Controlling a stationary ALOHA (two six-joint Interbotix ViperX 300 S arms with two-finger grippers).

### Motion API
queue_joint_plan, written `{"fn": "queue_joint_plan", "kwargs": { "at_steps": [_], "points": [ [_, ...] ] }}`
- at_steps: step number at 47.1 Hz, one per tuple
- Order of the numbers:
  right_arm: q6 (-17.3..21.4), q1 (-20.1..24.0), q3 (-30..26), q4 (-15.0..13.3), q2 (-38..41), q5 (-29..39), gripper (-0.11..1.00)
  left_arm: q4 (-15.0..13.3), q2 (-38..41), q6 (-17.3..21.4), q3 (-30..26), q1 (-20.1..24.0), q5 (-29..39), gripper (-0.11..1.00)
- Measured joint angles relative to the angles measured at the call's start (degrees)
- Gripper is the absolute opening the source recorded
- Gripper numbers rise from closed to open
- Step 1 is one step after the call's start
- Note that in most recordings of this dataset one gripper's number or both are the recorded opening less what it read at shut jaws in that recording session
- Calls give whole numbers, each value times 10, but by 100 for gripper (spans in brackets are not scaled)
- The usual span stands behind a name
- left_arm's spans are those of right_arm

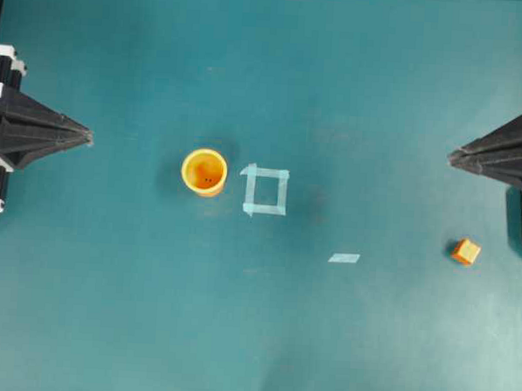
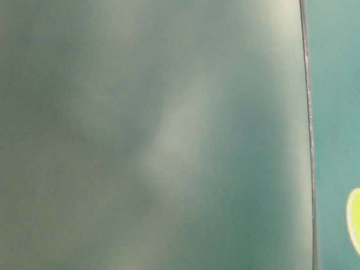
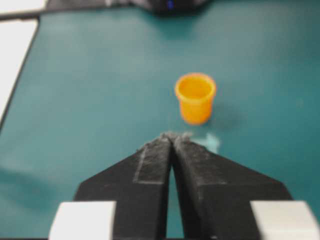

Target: Lift the orange block with right arm.

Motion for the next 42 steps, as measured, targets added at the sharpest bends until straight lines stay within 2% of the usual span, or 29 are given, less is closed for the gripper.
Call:
{"fn": "queue_joint_plan", "kwargs": {
  "at_steps": [8, 13, 25, 35, 42],
  "points": [
    [54, 1, -4, 1, -1, 68, 49, 0, 0, 0, 0, 0, 6, 0],
    [83, 4, -4, 4, 0, 106, 59, 0, 0, 0, 0, 0, 6, 0],
    [143, 11, -4, 16, 4, 193, 62, 0, 0, 0, 1, 0, 7, 0],
    [197, 13, -4, 51, 25, 237, 63, 0, 0, 0, 0, 0, 7, 0],
    [222, 20, -4, 65, 51, 264, 64, 0, 0, 0, 1, 0, 7, 0]
  ]
}}
